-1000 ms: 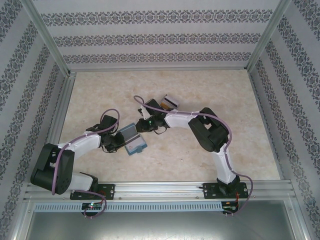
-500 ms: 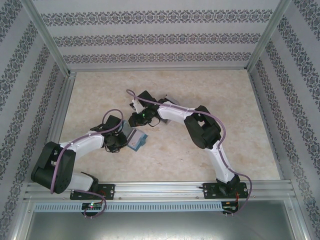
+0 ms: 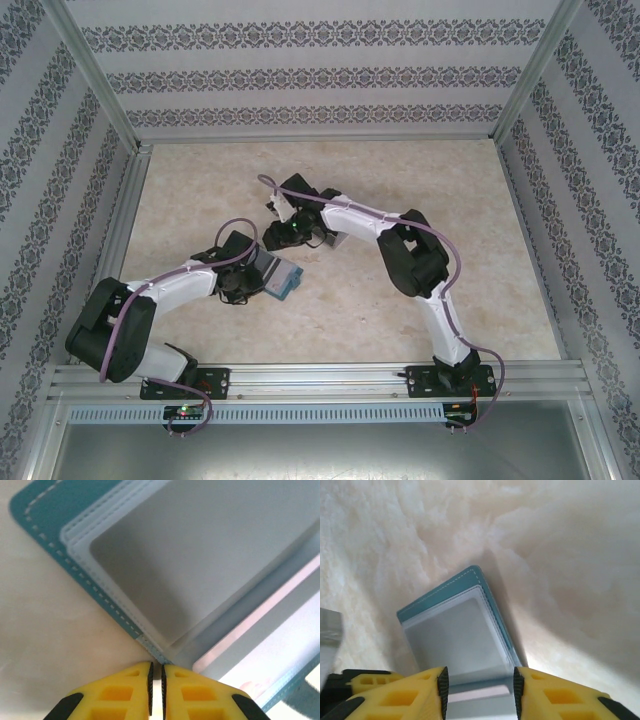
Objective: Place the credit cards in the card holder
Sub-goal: Rotate the card holder at the center of the table.
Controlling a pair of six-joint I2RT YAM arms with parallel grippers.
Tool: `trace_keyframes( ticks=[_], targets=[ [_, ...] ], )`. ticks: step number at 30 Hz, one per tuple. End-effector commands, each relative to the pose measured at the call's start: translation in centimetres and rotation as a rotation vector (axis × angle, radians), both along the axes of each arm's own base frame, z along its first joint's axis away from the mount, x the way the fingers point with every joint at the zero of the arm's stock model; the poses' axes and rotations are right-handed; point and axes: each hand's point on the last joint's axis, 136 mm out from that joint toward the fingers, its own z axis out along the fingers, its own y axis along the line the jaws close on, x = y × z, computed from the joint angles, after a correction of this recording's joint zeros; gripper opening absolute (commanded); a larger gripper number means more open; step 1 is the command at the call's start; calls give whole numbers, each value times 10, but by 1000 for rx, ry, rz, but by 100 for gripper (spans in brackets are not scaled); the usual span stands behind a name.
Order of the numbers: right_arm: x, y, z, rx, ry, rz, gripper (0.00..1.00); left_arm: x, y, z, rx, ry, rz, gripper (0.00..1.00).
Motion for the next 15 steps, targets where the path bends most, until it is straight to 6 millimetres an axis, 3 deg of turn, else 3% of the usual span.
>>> trace_keyframes(
  ticks=[1,11,15],
  targets=[
    [13,-15,55,29,-126,-18,43,-23,-40,-3,-142,88,-89,16],
    [17,-61,92,37,-212,-100,44,-19,-46,8,-103,77,-119,16],
    [26,-98,95,6,-238,-165,44,-10,-43,31,-68,27,-138,16]
  ],
)
